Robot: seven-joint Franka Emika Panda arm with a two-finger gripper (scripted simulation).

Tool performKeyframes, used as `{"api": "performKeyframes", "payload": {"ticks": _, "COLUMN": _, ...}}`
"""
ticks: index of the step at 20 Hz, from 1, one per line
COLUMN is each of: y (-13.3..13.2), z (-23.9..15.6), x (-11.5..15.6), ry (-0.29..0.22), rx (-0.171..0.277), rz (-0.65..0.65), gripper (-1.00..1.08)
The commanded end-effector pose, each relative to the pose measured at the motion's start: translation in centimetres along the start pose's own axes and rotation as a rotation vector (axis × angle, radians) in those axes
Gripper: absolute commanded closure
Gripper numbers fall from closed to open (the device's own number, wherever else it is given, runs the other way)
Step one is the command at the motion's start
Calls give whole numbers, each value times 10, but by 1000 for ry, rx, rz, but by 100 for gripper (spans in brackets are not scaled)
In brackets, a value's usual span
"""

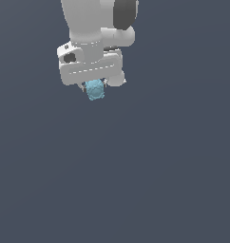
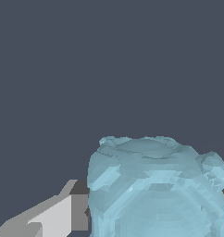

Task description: Pick up the object and move it to a goal position.

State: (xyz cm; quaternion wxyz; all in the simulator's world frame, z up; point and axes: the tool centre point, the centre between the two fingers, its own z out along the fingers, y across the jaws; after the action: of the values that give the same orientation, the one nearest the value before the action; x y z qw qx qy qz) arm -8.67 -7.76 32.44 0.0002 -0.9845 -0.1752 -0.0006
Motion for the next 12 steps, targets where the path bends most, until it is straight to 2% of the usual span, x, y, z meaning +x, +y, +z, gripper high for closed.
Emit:
{"api": "performKeyframes", "payload": {"ticks": 1, "y": 0, "z": -28, "x": -9, "ry": -1, "rx": 1, "rz": 0, "gripper": 108}}
{"api": "performKeyframes", "payload": {"ticks": 12, "y": 1, "z": -133, "x": -39, "ry": -1, "rx": 1, "rz": 0, "gripper": 108}}
